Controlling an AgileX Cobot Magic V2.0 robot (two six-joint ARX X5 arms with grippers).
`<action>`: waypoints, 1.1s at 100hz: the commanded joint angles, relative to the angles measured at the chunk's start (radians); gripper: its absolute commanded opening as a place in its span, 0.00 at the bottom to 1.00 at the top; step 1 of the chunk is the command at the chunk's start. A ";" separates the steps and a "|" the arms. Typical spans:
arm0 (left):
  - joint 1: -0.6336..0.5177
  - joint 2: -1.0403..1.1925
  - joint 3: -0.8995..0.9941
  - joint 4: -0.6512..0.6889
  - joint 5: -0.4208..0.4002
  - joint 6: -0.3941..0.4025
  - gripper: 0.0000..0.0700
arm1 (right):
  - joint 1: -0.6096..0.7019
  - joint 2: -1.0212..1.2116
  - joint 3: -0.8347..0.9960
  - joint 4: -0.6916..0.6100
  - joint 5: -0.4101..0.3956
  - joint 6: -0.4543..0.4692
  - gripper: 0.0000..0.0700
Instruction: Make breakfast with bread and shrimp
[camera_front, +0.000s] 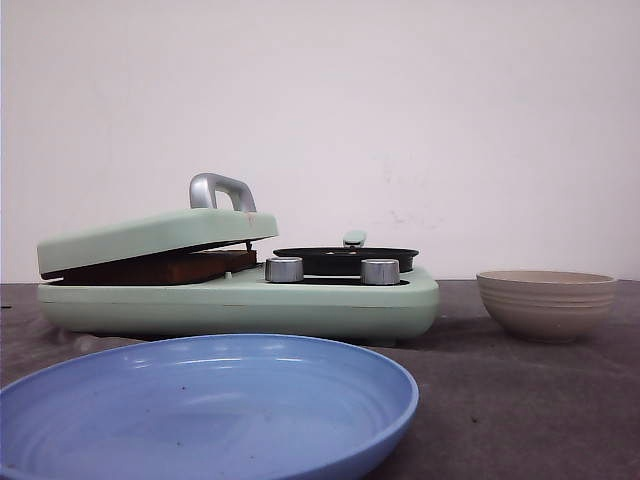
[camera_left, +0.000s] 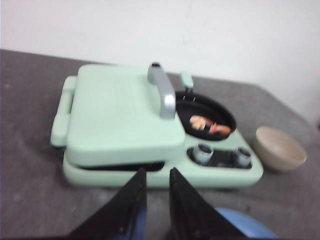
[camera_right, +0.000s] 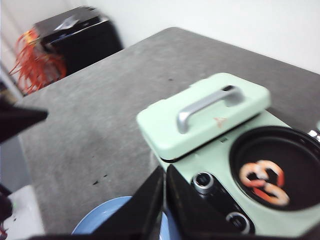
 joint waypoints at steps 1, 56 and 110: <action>-0.003 0.004 0.000 0.082 -0.007 -0.053 0.00 | 0.029 0.006 -0.009 0.026 0.001 -0.042 0.00; -0.008 -0.071 -0.110 0.098 -0.019 -0.061 0.00 | 0.181 -0.154 -0.520 0.464 0.109 0.009 0.00; -0.021 -0.123 -0.230 0.099 -0.044 -0.062 0.00 | 0.180 -0.219 -0.888 0.729 0.156 0.064 0.00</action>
